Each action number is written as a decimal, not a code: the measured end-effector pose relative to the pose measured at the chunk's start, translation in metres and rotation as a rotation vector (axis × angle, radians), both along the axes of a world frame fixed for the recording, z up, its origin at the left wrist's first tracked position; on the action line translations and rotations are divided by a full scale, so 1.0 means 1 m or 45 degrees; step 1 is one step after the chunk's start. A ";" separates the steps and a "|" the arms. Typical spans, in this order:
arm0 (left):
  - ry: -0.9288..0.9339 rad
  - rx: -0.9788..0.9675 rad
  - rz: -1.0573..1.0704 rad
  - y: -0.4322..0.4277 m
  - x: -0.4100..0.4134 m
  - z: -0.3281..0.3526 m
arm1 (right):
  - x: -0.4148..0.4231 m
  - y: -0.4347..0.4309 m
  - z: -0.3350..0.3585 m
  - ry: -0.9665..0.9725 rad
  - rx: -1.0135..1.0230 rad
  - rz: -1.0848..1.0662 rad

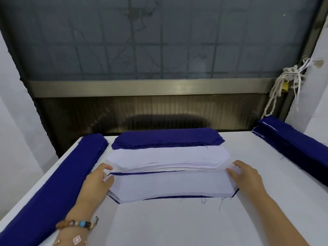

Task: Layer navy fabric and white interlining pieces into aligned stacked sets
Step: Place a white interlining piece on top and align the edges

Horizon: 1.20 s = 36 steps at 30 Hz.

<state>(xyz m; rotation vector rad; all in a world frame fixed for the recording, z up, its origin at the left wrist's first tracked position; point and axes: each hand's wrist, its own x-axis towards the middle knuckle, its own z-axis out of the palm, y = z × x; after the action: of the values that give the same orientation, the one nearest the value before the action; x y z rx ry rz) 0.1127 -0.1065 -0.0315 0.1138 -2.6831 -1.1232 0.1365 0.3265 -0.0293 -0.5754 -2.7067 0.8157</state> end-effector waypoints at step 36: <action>0.042 -0.230 0.028 -0.005 -0.005 -0.011 | 0.008 0.000 0.002 0.003 0.024 0.089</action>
<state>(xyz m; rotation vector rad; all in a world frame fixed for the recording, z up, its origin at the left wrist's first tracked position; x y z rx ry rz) 0.1078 -0.1116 -0.0425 0.0925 -2.7308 -0.8640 0.1446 0.3264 -0.0268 -0.4781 -2.7435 0.8062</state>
